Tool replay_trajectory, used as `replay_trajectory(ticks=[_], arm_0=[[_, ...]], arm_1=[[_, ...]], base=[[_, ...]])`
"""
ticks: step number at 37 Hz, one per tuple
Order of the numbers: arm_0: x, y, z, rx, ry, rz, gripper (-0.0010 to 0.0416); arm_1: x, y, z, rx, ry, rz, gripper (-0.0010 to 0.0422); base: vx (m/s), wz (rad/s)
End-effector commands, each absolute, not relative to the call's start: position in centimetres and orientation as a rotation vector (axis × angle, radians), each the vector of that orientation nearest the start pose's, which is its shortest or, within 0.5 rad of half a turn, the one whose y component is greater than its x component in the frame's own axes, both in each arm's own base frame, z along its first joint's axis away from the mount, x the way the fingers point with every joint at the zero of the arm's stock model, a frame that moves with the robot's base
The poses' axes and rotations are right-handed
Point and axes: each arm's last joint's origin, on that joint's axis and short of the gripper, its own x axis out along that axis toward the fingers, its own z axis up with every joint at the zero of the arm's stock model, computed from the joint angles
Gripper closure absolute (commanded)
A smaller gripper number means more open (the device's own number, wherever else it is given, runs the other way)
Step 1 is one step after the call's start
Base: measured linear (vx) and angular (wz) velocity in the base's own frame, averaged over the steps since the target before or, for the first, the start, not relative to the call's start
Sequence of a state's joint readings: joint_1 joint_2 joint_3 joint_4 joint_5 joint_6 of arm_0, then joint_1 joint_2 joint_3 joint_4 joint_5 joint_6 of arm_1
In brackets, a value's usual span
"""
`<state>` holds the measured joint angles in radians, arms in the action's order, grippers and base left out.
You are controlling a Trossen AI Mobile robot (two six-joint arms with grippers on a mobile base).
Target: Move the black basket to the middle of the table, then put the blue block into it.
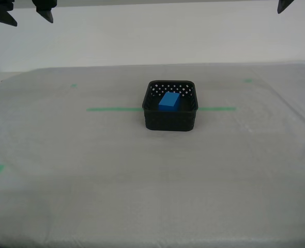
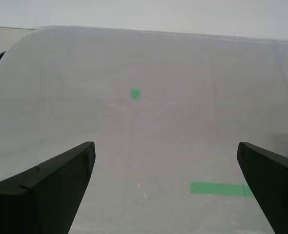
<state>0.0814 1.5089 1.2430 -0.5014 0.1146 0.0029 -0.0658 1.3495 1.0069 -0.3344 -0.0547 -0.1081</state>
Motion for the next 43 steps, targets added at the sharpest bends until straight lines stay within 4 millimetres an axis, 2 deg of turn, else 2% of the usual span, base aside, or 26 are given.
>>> replay_trajectory(ticks=[1,43], arm_0=[[32.45,2.32,29.4,-0.073,0.762,-0.035,0.0012],[32.45,2.32,29.4,-0.073,0.762,-0.035,0.0012]], arm_1=[[28.79,-1.76,27.5,-0.06,0.674,0.022,0.0012],[28.79,-1.76,27.5,-0.06,0.674,0.022,0.0012]], base=[[0.0,0.0],[0.0,0.0]])
